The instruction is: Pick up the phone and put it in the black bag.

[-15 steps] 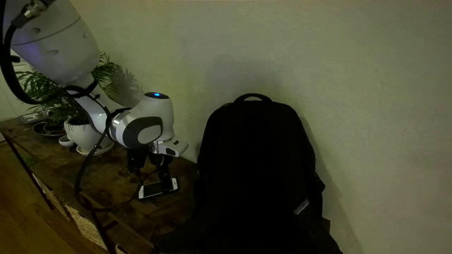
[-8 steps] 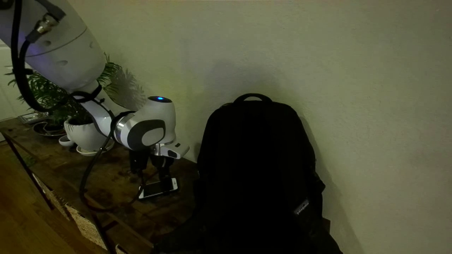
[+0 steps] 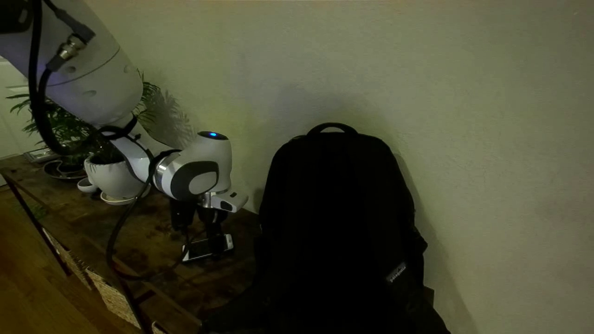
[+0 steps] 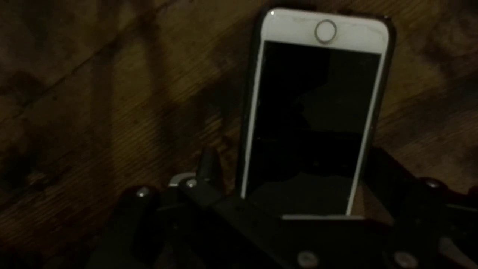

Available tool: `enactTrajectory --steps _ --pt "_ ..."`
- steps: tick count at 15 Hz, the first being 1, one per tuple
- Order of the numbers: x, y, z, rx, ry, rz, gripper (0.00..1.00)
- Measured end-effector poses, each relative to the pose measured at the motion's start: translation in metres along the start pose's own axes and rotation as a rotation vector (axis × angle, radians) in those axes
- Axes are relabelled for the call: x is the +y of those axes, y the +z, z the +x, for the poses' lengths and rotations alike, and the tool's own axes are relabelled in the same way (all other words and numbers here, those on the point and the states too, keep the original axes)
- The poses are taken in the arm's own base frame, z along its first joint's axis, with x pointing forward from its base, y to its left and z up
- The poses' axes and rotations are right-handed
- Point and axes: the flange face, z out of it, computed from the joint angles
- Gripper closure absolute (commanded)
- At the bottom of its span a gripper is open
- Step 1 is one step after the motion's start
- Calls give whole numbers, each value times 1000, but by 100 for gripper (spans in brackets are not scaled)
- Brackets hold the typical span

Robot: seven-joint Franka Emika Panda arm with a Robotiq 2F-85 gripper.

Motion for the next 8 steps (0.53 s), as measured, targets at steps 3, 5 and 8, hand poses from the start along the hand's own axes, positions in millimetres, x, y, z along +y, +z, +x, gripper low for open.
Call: enactTrajectory --steps 3,5,8 --pt "-3 -1 0 -3 -2 2 36" --pt "-6 -4 2 -5 -4 5 43" --pt "-6 -4 2 -7 -3 4 43"
